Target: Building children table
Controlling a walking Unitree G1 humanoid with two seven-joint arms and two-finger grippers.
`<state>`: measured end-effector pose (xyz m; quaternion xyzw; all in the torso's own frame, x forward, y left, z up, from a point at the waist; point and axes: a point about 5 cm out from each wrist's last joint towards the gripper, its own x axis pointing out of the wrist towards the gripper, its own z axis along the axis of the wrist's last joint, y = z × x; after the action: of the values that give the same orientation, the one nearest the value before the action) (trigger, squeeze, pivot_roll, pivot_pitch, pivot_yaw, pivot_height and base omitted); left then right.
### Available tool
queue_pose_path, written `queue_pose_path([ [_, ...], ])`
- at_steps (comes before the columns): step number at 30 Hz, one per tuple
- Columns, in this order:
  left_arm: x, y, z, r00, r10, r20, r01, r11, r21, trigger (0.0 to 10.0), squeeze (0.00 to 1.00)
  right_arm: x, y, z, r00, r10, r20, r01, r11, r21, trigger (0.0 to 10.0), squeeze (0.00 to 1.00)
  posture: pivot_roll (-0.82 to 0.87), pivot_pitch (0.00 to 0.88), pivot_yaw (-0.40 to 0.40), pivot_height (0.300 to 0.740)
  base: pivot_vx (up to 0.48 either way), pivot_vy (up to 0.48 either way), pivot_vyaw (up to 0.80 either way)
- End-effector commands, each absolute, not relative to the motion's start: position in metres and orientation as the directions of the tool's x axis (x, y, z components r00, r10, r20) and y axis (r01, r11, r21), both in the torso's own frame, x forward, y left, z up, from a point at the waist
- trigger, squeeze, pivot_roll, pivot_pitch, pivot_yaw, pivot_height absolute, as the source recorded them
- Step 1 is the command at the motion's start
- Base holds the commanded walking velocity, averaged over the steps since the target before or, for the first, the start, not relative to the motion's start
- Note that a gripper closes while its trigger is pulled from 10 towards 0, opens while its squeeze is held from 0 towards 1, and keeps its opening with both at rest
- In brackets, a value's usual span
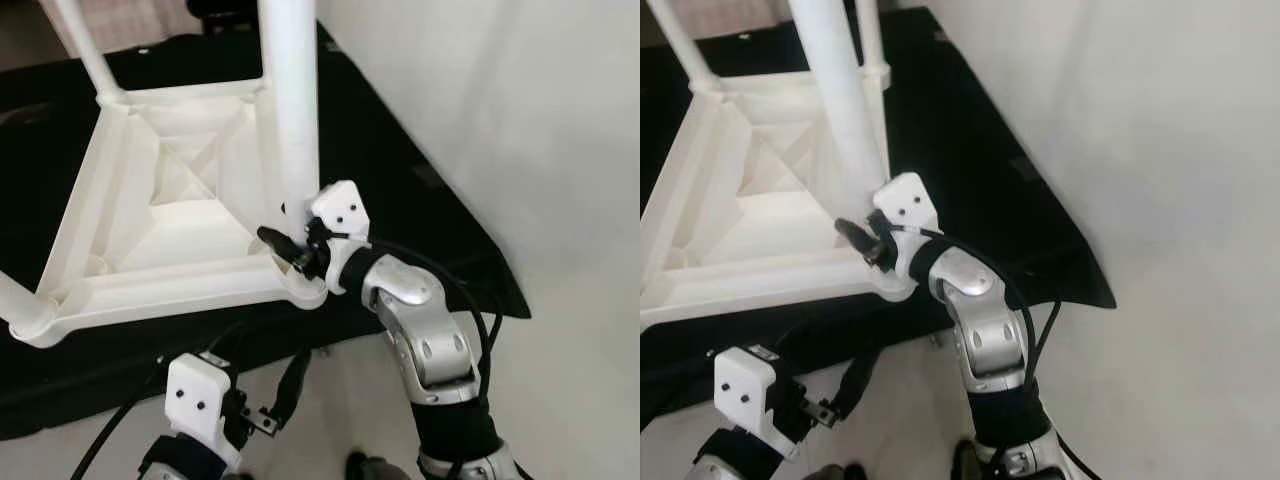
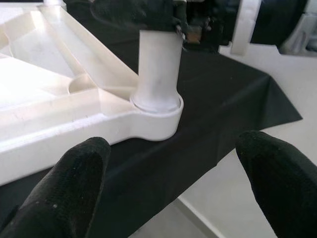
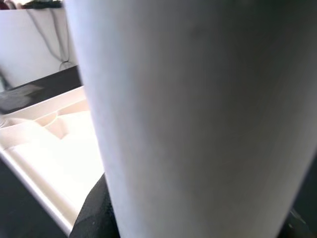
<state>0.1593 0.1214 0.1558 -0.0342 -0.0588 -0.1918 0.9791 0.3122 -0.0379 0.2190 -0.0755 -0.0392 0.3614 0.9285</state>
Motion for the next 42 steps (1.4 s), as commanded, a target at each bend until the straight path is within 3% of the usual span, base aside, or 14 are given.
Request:
queue_pose_path([
  [1,0.16,0.123,0.15,0.923,-0.369,0.108,0.375,0.926,-0.042,10.0,0.0,0.325,-0.011,0.199,0.763,0.641,-0.077,-0.646,0.762,-0.053,0.0,0.0,-0.01,0.202,-0.039,0.74,0.0,0.0,0.0],
  [5,0.162,0.125,0.149,0.936,-0.333,0.117,0.339,0.94,-0.034,10.0,0.0,0.329,-0.004,0.205,0.787,0.613,-0.07,-0.616,0.787,-0.035,0.0,0.0,-0.01,0.188,-0.042,0.74,0.0,0.0,0.0],
  [6,0.163,0.125,0.149,0.937,-0.329,0.118,0.335,0.942,-0.034,10.0,0.0,0.327,-0.005,0.206,0.793,0.605,-0.076,-0.608,0.793,-0.026,10.0,0.0,-0.01,0.187,-0.042,0.74,0.0,0.0,0.0],
  [8,0.164,0.126,0.149,0.937,-0.329,0.119,0.335,0.941,-0.036,10.0,0.0,0.323,-0.008,0.206,0.808,0.583,-0.087,-0.587,0.809,-0.033,10.0,0.0,-0.02,0.183,-0.039,0.74,0.0,0.0,0.0],
  [9,0.164,0.126,0.148,0.936,-0.332,0.119,0.339,0.94,-0.036,10.0,0.0,0.321,-0.01,0.206,0.811,0.58,-0.084,-0.583,0.812,-0.022,10.0,0.21,-0.02,0.183,-0.039,0.74,0.0,0.0,0.0],
  [10,0.164,0.126,0.148,0.936,-0.332,0.119,0.339,0.94,-0.036,10.0,0.0,0.321,-0.01,0.206,0.811,0.58,-0.084,-0.583,0.812,-0.022,10.0,0.21,-0.02,0.183,-0.039,0.74,0.0,0.0,0.0],
  [11,0.165,0.126,0.148,0.934,-0.336,0.118,0.342,0.939,-0.037,10.0,0.0,0.32,-0.013,0.206,0.81,0.581,-0.078,-0.582,0.813,0.01,10.0,1.0,-0.02,0.178,-0.036,0.74,0.0,0.0,0.0],
  [13,0.165,0.125,0.148,0.933,-0.34,0.118,0.346,0.938,-0.036,10.0,0.0,0.32,-0.016,0.205,0.812,0.579,-0.076,-0.58,0.815,0.017,10.0,1.0,-0.02,0.178,-0.036,0.74,0.0,0.0,0.0],
  [19,0.17,0.127,0.147,0.933,-0.338,0.123,0.344,0.939,-0.03,10.0,0.0,0.327,-0.06,0.205,0.82,0.572,-0.019,-0.572,0.82,-0.014,10.0,1.0,-0.05,0.166,-0.024,0.74,0.0,0.0,0.0],
  [21,0.17,0.127,0.147,0.933,-0.338,0.123,0.344,0.939,-0.03,10.0,0.0,0.327,-0.06,0.205,0.82,0.572,-0.019,-0.572,0.82,-0.014,10.0,1.0,-0.05,0.166,-0.024,0.74,0.0,0.0,0.0],
  [22,0.173,0.131,0.147,0.939,-0.32,0.128,0.325,0.945,-0.02,10.0,0.0,0.324,-0.083,0.201,0.832,0.555,-0.011,-0.555,0.831,-0.04,10.0,1.0,-0.07,0.156,-0.014,0.74,0.0,0.0,0.0],
  [25,0.179,0.137,0.147,0.949,-0.284,0.134,0.288,0.958,-0.01,10.0,0.0,0.314,-0.11,0.196,0.846,0.532,-0.011,-0.532,0.845,-0.061,10.0,1.0,-0.08,0.15,-0.006,0.74,0.0,0.0,0.0],
  [32,0.186,0.146,0.147,0.961,-0.244,0.131,0.246,0.969,-0.001,10.0,0.0,0.296,-0.127,0.186,0.873,0.487,0.003,-0.487,0.873,-0.013,10.0,1.0,-0.1,0.131,0.012,0.74,0.0,0.0,0.0],
  [42,0.197,0.156,0.144,0.98,-0.172,0.102,0.17,0.985,0.031,10.0,0.0,0.275,-0.12,0.17,0.853,0.522,0.007,-0.521,0.851,0.063,10.0,1.0,-0.11,0.112,0.02,0.74,0.0,0.0,0.0],
])
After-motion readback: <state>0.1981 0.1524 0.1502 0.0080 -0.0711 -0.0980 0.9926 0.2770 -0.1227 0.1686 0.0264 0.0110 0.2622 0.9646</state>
